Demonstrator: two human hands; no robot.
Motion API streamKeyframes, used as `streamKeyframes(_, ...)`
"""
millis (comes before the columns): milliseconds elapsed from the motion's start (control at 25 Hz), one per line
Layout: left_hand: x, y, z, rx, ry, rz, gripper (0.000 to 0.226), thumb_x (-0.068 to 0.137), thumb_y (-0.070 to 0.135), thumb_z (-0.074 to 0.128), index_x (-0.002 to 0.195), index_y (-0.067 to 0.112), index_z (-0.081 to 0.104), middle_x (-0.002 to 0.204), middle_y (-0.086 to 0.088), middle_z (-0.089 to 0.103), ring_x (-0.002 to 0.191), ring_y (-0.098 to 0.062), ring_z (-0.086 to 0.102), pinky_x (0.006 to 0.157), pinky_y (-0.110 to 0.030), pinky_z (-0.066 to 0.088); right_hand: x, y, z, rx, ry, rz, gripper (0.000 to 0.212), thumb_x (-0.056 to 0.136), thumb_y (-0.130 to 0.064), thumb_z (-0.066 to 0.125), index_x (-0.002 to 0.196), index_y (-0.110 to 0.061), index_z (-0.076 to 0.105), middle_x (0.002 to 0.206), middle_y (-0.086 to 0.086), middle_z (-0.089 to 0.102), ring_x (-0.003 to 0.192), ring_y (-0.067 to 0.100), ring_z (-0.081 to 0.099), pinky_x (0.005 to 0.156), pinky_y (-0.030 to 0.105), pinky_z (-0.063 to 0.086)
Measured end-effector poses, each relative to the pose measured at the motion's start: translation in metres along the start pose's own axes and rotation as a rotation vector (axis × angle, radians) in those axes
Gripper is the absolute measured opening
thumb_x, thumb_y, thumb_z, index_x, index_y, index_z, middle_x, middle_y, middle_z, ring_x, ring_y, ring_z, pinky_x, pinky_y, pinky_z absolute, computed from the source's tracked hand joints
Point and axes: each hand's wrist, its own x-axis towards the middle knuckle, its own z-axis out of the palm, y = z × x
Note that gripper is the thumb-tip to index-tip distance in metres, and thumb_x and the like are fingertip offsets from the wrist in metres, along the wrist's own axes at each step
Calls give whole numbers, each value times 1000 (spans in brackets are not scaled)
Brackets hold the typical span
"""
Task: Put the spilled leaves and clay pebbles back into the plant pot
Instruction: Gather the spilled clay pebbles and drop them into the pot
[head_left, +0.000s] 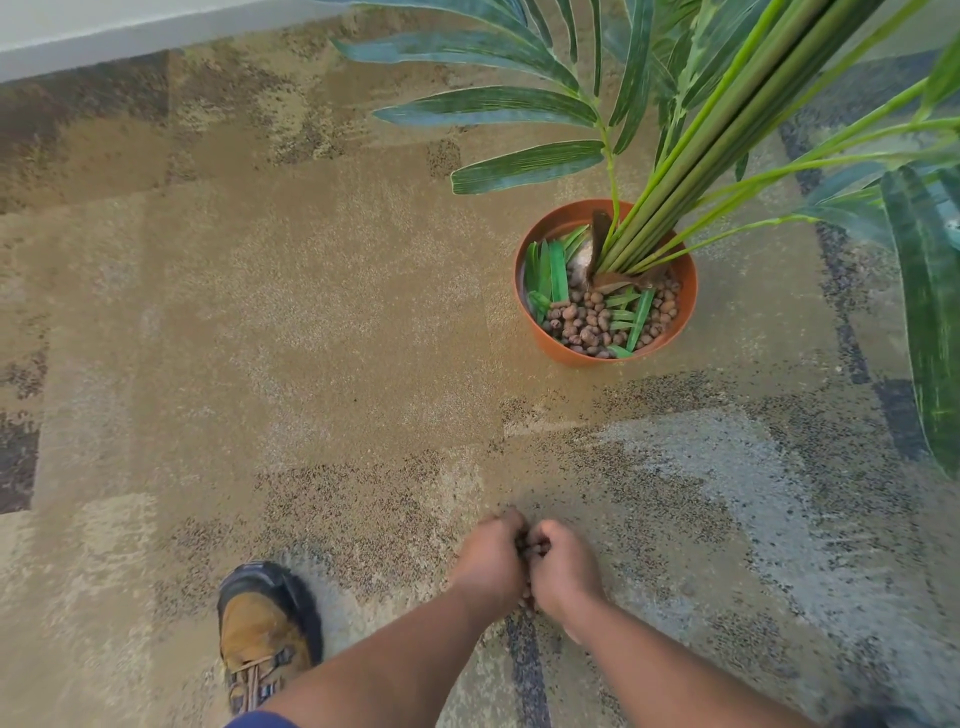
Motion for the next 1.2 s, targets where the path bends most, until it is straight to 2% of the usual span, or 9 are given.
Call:
streamKeyframes(80, 2, 0, -2, -76, -11, -44, 17, 99, 8, 61, 101, 23, 69, 93, 4, 68, 84, -10, 68, 74, -23, 60, -2, -2, -4, 159, 7, 61, 20, 101, -11, 55, 85, -13, 68, 86, 3, 72, 64, 20, 67, 43, 23, 49)
streamKeyframes(160, 6, -1, -8, -188, -40, -96, 17, 95, 6, 68, 103, 20, 72, 96, 3, 71, 89, -12, 70, 83, -25, 60, -7, -6, -11, 255, 12, 90, 20, 99, -11, 63, 90, -27, 71, 93, -4, 75, 78, 16, 73, 59, 26, 59)
streamKeyframes(320, 10, 4, -34, -437, -112, -133, 22, 86, -2, 75, 95, 17, 73, 96, -3, 74, 89, -14, 73, 75, -22, 60, -9, -16, -28, 534, -50, 113, 18, 93, -2, 68, 95, -19, 73, 97, 3, 78, 90, 18, 75, 82, 36, 65)
streamKeyframes(520, 16, 44, -92, -459, -133, -5, 26, 84, -1, 78, 104, 15, 73, 103, -1, 73, 94, -15, 72, 84, -29, 62, -19, -50, -64, 738, 0, 5, 20, 92, -1, 69, 100, -19, 74, 95, 4, 80, 85, 17, 78, 79, 36, 66)
streamKeyframes(640, 19, 79, -137, -402, -57, 132, 30, 83, 3, 81, 108, 16, 74, 101, 5, 75, 90, -9, 72, 78, -21, 60, -26, -84, -94, 829, 81, -155, 22, 91, -3, 71, 101, -22, 74, 99, -3, 79, 92, 13, 76, 85, 32, 63)
streamKeyframes(840, 36, 137, -189, -423, 90, 293, 31, 81, 4, 83, 108, 16, 75, 95, 6, 76, 85, -8, 72, 74, -16, 59, -13, -138, -148, 953, 175, -367, 22, 92, 2, 71, 99, -18, 74, 89, -1, 79, 87, 12, 76, 81, 26, 62)
streamKeyframes(920, 49, 156, -191, -465, 128, 294, 29, 82, -1, 81, 108, 12, 74, 91, 5, 75, 81, -7, 70, 69, -13, 58, 2, -150, -163, 993, 188, -362, 20, 94, 4, 69, 99, -15, 72, 92, 2, 76, 92, 17, 74, 85, 31, 62)
streamKeyframes(1000, 62, 167, -187, -490, 184, 266, 28, 83, -6, 78, 106, 9, 74, 88, 5, 73, 79, -9, 69, 65, -12, 57, 18, -157, -173, 1027, 173, -319, 18, 95, 5, 66, 103, -10, 70, 100, 7, 73, 98, 19, 72, 81, 27, 62)
streamKeyframes(1200, 80, 170, -171, -450, 225, 228, 27, 87, -4, 72, 99, 20, 71, 92, 9, 70, 89, -11, 68, 86, -30, 59, 39, -159, -179, 1000, 173, -239, 23, 97, 9, 60, 105, -11, 70, 107, 11, 73, 99, 19, 73, 77, 22, 62)
